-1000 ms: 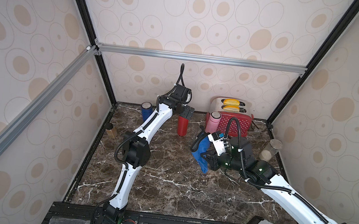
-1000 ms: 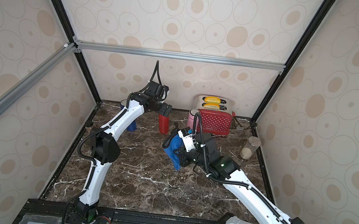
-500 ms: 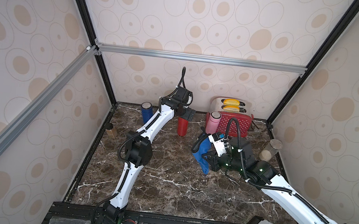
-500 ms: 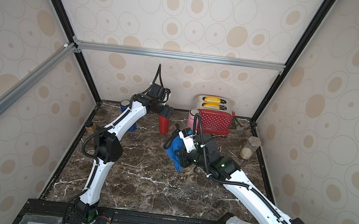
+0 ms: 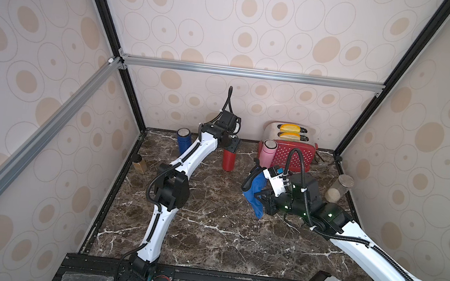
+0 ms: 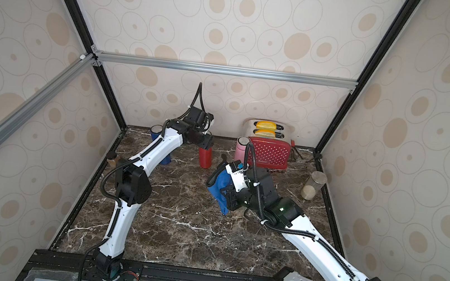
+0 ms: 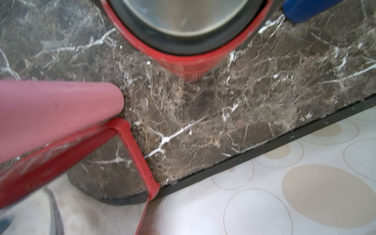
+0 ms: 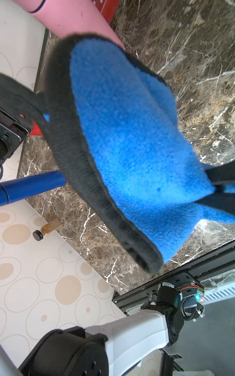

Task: Wipe the surface of the thermos
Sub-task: Pick up the thermos from the center of the board, then wipe the dirt from the surface of the thermos.

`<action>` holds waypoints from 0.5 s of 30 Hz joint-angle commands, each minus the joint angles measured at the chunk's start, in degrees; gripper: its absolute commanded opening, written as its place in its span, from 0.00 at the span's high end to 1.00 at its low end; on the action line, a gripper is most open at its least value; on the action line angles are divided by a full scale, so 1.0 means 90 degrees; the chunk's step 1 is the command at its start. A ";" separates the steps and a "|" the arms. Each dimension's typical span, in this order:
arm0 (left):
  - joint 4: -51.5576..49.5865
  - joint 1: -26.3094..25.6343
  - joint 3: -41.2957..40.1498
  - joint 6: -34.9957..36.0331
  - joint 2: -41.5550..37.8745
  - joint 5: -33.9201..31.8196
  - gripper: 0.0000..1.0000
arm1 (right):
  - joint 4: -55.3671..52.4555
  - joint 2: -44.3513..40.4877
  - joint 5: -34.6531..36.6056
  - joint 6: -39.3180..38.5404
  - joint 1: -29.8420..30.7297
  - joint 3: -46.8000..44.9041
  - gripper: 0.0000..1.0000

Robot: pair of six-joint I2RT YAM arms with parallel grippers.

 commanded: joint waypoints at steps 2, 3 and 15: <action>-0.0002 -0.0031 -0.0635 0.0285 -0.1143 0.0323 1.00 | 0.0180 0.0132 0.0052 0.0089 -0.0013 0.0053 1.00; 0.0019 -0.0036 -0.0898 0.0268 -0.1396 0.0472 1.00 | 0.0209 0.0229 0.0095 0.0109 -0.0036 0.0115 1.00; 0.1414 -0.0067 -0.4995 0.0496 -0.4439 0.1813 1.00 | 0.1587 0.1559 -0.0985 0.0225 -0.0634 0.0713 1.00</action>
